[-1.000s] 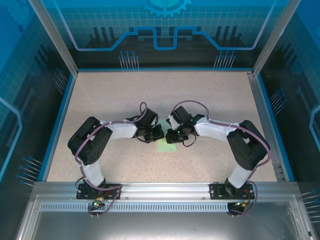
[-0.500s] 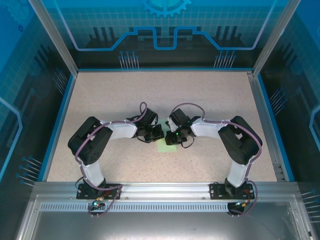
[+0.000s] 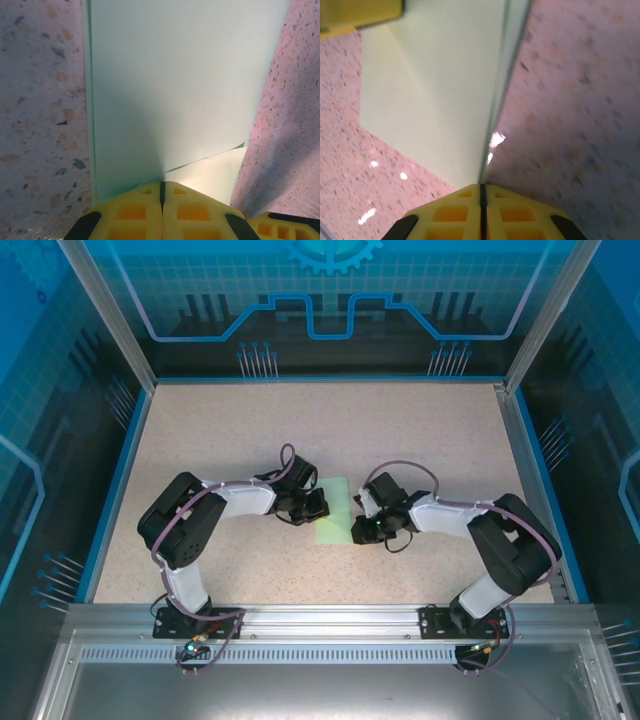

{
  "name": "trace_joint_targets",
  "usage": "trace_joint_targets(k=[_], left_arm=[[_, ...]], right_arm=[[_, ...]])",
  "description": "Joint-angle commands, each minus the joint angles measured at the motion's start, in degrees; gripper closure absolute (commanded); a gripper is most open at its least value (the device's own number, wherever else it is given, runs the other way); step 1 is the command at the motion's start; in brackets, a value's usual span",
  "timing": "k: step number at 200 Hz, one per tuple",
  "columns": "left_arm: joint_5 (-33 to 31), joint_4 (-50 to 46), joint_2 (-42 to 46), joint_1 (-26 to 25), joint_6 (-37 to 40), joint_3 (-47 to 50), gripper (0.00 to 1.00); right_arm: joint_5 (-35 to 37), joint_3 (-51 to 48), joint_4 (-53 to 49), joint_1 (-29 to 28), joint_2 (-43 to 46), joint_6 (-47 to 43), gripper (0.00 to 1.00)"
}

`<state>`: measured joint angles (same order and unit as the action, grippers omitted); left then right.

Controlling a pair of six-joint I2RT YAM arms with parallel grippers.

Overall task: Fold a paper plane with a square sheet of paper (pick it up from the middle)
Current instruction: Fold the triangle a second time at the center of the table.

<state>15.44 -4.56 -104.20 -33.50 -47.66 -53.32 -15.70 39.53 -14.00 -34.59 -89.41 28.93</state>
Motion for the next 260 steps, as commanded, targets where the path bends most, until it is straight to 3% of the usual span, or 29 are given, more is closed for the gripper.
trace_joint_targets(k=[1,22,46,88,128,177,260], left_arm=[[-2.9,-5.0,-2.9,0.1,1.2,-0.5,0.94],[-0.5,-4.2,-1.4,0.1,1.5,-2.7,0.9],[2.1,-2.9,1.2,0.1,0.9,-4.7,0.82],[1.6,-1.5,6.2,0.2,-1.7,-2.2,0.67],[1.0,1.8,8.5,1.7,-4.8,3.7,0.64],[2.7,3.1,7.9,1.9,-5.2,4.6,0.64],[6.5,4.7,5.1,2.0,-3.8,2.8,0.66]], right_arm=[[1.5,-2.1,-7.4,1.8,4.2,0.4,0.91],[3.4,-0.5,-7.8,3.1,8.4,1.5,0.89],[4.2,3.1,-7.4,4.5,8.5,2.0,0.81],[-0.2,9.7,-3.9,5.2,1.0,1.5,0.63],[-6.5,14.1,0.0,5.7,-5.6,0.4,0.59],[-8.3,16.9,0.1,6.0,-11.8,-0.7,0.64],[-4.7,16.5,0.1,6.5,-13.2,0.2,0.84]])
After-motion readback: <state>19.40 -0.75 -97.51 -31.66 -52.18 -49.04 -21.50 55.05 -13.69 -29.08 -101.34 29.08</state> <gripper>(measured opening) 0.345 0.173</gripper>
